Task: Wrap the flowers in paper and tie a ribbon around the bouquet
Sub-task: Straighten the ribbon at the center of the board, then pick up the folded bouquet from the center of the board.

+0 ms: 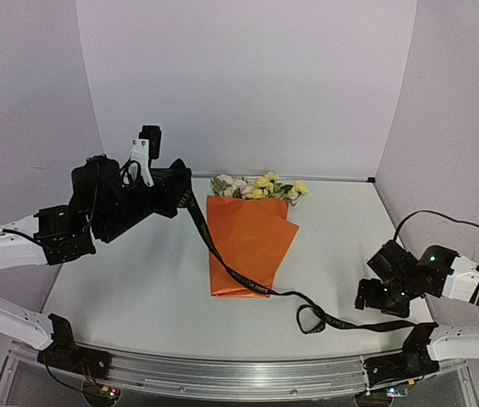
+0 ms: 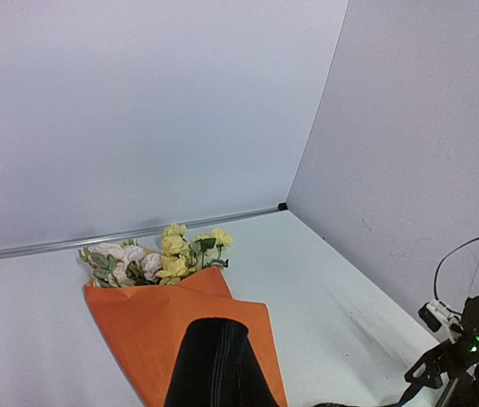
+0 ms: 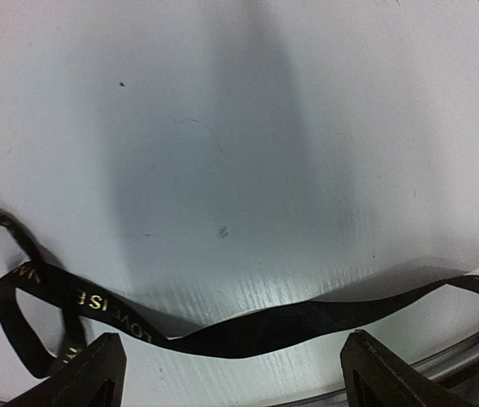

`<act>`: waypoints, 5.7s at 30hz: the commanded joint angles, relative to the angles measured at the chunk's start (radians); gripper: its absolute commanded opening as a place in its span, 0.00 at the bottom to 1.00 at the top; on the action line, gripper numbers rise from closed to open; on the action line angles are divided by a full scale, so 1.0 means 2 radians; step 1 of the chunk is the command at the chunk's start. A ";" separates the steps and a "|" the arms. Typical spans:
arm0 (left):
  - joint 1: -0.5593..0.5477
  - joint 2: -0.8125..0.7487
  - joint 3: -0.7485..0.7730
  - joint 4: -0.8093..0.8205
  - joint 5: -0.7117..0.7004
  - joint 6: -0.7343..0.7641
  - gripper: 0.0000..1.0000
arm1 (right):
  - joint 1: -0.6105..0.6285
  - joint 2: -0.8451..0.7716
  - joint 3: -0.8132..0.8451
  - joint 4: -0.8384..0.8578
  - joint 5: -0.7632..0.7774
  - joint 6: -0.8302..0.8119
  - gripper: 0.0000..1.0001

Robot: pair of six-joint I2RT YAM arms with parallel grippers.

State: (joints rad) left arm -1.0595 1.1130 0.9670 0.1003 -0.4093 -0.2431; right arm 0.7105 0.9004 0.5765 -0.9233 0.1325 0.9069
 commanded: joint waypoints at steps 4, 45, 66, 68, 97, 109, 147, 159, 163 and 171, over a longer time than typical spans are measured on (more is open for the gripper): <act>-0.001 -0.010 0.041 -0.022 -0.029 0.014 0.00 | -0.005 0.027 -0.032 -0.019 0.025 0.135 0.85; 0.000 -0.044 0.047 -0.235 -0.371 -0.101 0.00 | -0.137 -0.014 -0.080 -0.030 0.162 0.161 0.00; 0.301 -0.055 -0.088 -0.431 -0.284 -0.350 0.00 | -0.272 0.071 0.090 -0.078 0.129 0.032 0.00; 0.312 -0.057 -0.097 -0.432 -0.279 -0.367 0.00 | -0.277 0.074 0.096 -0.079 0.132 0.027 0.00; 0.419 -0.051 -0.165 -0.383 -0.254 -0.405 0.00 | -0.351 0.164 0.188 -0.114 0.161 -0.029 0.00; 0.440 -0.062 -0.164 -0.383 -0.257 -0.385 0.00 | -0.375 0.200 0.209 -0.114 0.140 -0.041 0.00; 0.311 0.103 -0.049 -0.143 0.263 -0.249 0.97 | -0.081 0.357 0.302 0.080 -0.187 -0.128 0.97; 0.247 0.272 0.003 -0.007 0.418 -0.242 0.87 | -0.031 0.490 0.355 0.203 -0.245 -0.089 0.86; 0.236 0.312 0.020 -0.004 0.432 -0.250 0.82 | -0.029 0.512 0.355 0.235 -0.254 -0.080 0.83; 0.220 0.365 0.027 0.026 0.463 -0.267 0.72 | -0.029 0.546 0.339 0.294 -0.260 -0.056 0.72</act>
State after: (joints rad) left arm -0.6033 1.8049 0.9758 0.0764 0.4564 -0.7569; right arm 0.6498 1.9594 1.2530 -0.4323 -0.3785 0.7542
